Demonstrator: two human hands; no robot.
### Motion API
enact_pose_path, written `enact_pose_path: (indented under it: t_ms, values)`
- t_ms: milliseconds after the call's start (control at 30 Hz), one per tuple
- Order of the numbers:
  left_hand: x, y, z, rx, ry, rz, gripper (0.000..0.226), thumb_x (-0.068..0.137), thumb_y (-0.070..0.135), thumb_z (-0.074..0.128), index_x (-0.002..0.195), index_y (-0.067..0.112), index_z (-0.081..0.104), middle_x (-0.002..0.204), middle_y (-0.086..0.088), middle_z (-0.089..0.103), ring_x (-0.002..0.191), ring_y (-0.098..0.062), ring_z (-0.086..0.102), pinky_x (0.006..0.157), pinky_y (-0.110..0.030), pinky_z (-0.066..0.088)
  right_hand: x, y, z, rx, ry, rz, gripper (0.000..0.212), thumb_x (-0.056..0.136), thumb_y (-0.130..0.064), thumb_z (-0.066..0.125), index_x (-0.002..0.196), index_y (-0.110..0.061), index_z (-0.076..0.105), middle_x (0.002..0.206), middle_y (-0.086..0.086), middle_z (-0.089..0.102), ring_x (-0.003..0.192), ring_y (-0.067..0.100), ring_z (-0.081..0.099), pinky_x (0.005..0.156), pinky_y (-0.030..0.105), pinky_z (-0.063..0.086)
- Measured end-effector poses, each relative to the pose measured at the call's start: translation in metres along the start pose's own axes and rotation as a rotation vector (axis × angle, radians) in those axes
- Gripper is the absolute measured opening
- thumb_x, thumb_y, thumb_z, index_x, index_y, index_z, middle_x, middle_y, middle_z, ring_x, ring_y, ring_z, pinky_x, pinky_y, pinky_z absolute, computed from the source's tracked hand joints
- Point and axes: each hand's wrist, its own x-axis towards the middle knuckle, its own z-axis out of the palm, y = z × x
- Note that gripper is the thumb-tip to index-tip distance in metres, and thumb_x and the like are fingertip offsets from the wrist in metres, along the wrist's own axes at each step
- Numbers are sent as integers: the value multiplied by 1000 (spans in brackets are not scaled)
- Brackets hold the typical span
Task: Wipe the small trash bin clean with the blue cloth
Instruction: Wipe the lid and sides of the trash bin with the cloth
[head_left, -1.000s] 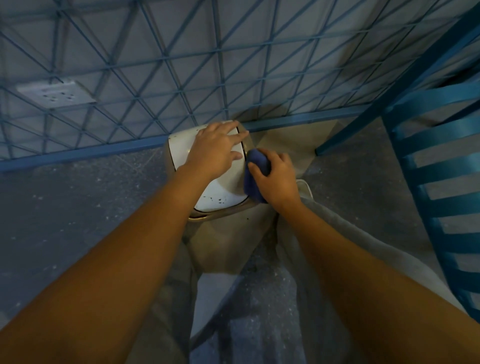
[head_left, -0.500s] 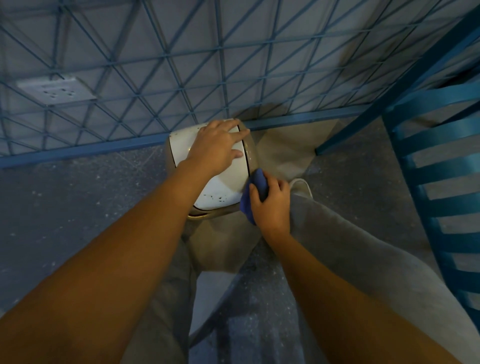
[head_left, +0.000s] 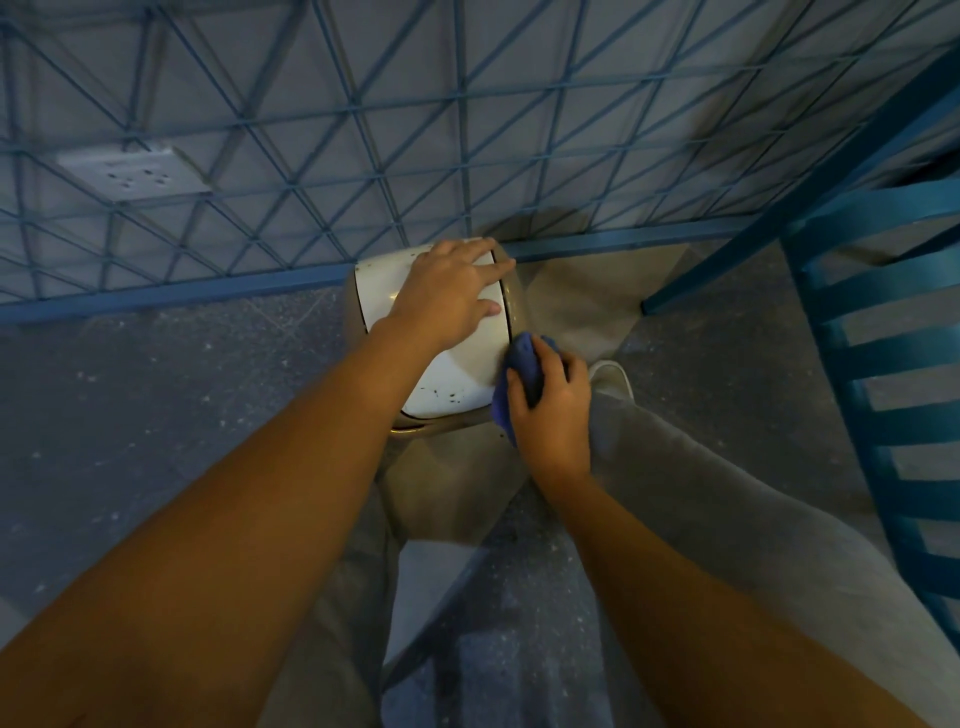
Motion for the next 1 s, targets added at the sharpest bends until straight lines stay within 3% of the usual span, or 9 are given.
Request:
enact_pose_path:
  t_ms: [167, 400, 667, 767, 867, 1000]
  values:
    - [1, 0, 1, -15, -3, -13, 54, 92, 32, 51, 142, 29, 31, 155, 0, 21, 140, -26, 19, 114, -39, 19, 4, 0, -2, 22, 8, 47, 44, 89, -23, 58, 130, -9, 51, 127, 17, 51, 115, 29, 51, 96, 27, 38]
    - [0, -1, 3, -39, 20, 3, 53, 91, 32, 52, 140, 29, 35, 154, 0, 24, 139, -25, 21, 114, -39, 19, 17, -21, -6, 28, 24, -93, 45, 85, -20, 62, 129, -11, 51, 127, 17, 51, 114, 27, 50, 92, 21, 34]
    - [-6, 1, 6, -113, 18, -3, 54, 89, 31, 55, 139, 30, 36, 153, 3, 26, 140, -23, 21, 114, -38, 19, -15, -1, -5, 19, -42, 70, 46, 87, -23, 60, 130, -14, 48, 126, 14, 49, 112, 26, 51, 92, 23, 37]
    - [-7, 0, 0, -283, 18, -18, 56, 90, 25, 56, 141, 28, 33, 153, 2, 27, 140, -21, 24, 115, -36, 18, -21, -1, -8, 36, -57, 139, 46, 87, -23, 59, 131, -15, 48, 128, 11, 49, 115, 23, 50, 93, 23, 36]
    - [-16, -3, -7, -473, 113, -36, 51, 90, 18, 56, 138, 22, 40, 151, -1, 31, 139, -18, 29, 114, -30, 21, -26, -7, -13, 34, -47, 173, 45, 88, -24, 59, 130, -15, 47, 131, 8, 48, 117, 18, 49, 92, 19, 32]
    - [-44, -17, -2, -359, 294, -100, 37, 89, 15, 55, 125, 10, 56, 137, -10, 49, 127, -27, 44, 109, -37, 31, -30, -19, -21, 36, -64, 97, 41, 85, -22, 61, 123, -13, 50, 126, 7, 48, 109, 13, 49, 88, 17, 34]
